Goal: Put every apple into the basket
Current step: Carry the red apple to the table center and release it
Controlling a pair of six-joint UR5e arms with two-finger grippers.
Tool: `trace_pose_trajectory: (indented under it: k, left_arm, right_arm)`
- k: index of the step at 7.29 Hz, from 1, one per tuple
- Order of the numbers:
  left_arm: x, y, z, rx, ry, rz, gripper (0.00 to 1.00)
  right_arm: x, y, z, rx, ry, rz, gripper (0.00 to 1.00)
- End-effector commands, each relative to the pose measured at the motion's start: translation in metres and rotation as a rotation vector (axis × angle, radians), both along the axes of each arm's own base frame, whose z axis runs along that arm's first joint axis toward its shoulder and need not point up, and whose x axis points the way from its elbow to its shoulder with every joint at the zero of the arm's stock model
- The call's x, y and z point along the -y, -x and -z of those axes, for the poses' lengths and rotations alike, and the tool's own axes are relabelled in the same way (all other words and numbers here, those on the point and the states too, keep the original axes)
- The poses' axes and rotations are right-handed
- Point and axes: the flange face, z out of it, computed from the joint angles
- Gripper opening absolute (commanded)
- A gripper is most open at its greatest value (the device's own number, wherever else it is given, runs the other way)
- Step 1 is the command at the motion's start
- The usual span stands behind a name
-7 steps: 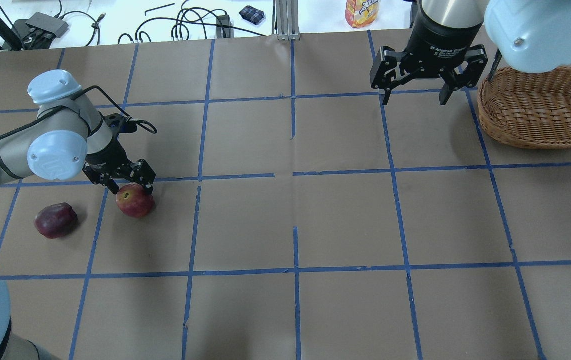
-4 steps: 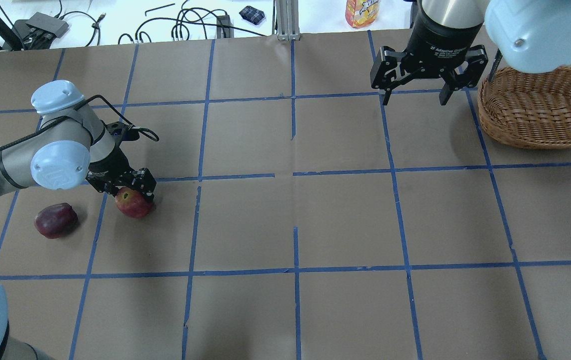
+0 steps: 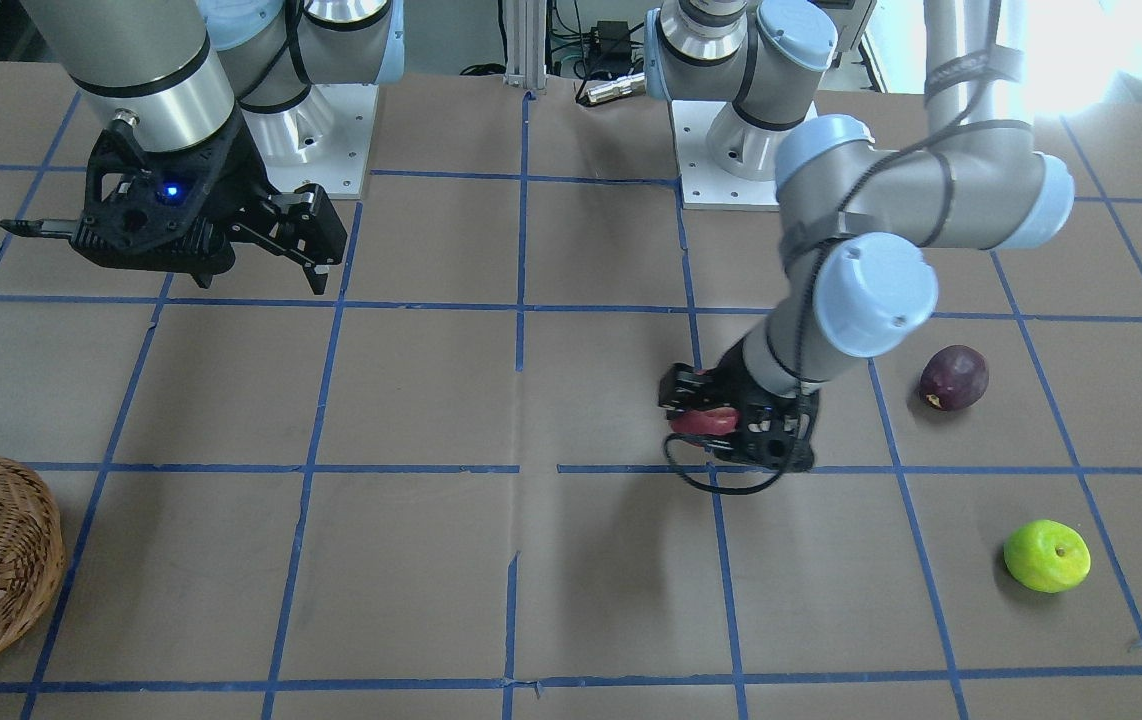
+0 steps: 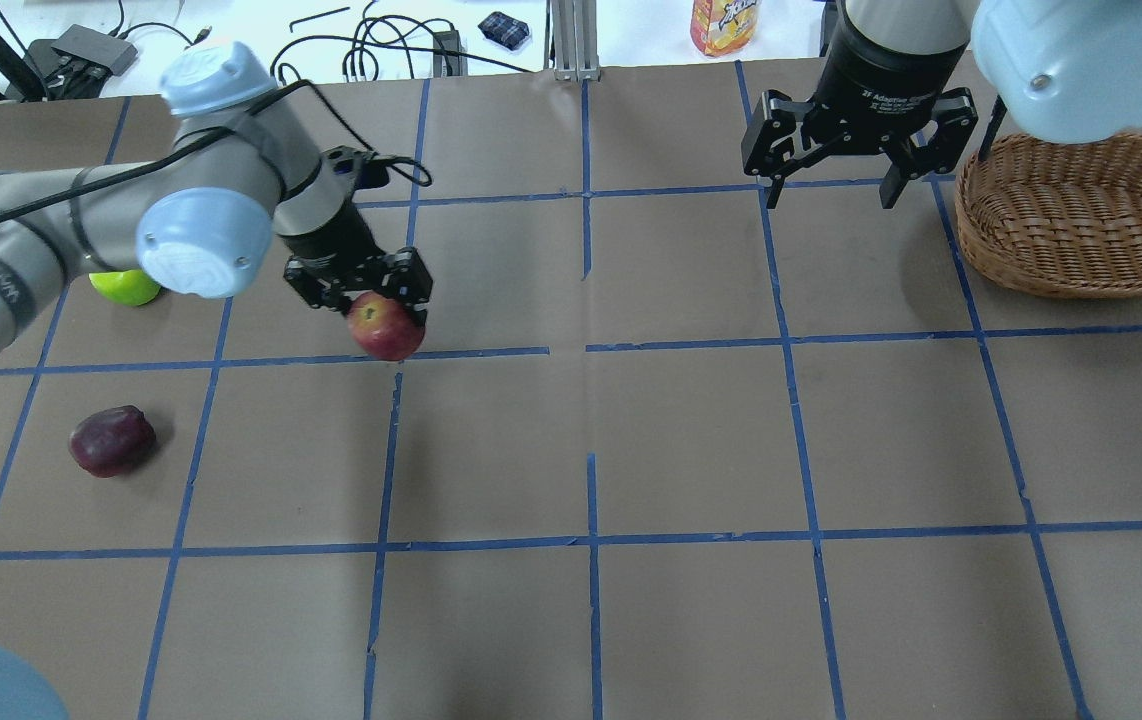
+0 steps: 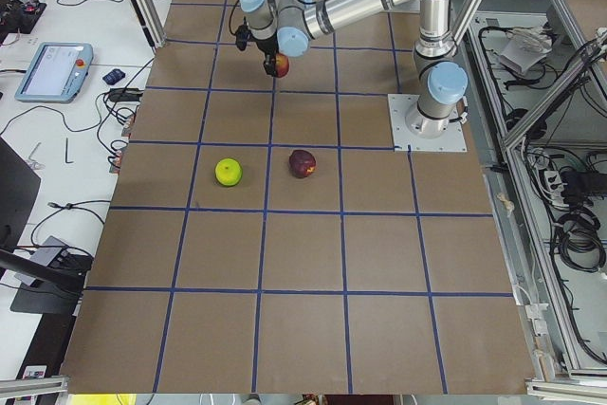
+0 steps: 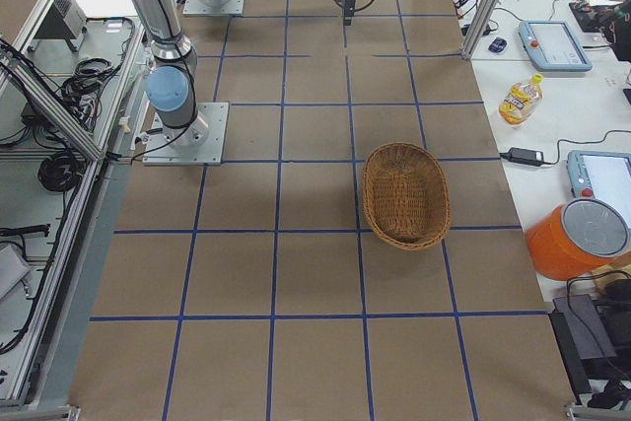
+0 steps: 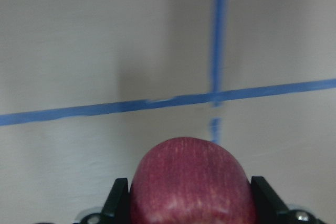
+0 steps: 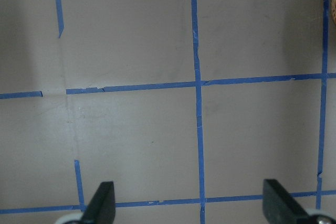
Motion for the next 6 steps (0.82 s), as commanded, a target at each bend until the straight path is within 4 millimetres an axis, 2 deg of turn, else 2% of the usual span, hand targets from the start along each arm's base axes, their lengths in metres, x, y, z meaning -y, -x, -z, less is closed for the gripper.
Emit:
trace_pose_trajectory:
  k: [1, 2, 3, 4, 5, 6]
  left_arm:
    - [-0.007, 0.119, 0.019, -0.033, 0.074, -0.002, 0.0]
    - [-0.01, 0.152, 0.046, -0.043, 0.087, 0.01, 0.0]
    - [-0.014, 0.177, 0.067, -0.05, 0.106, -0.046, 0.0]
    - [-0.031, 0.206, 0.082, -0.033, 0.087, -0.046, 0.77]
    - [-0.039, 0.221, 0.089, -0.024, 0.074, -0.102, 1.0]
    - [-0.034, 0.222, 0.084, -0.031, 0.088, -0.11, 1.0]
  right_arm:
    - [0.002, 0.003, -0.002, 0.0, 0.004, 0.001, 1.0]
    - [0.003, 0.006, -0.002, -0.001, 0.005, 0.009, 1.0]
    - [0.004, 0.009, -0.004, -0.002, 0.008, 0.024, 1.0]
    - [0.005, 0.008, -0.009, 0.003, 0.019, 0.023, 1.0]
    - [0.008, 0.007, 0.005, 0.001, -0.013, 0.02, 1.0]
    - [0.016, 0.007, 0.02, -0.017, -0.053, 0.015, 1.0]
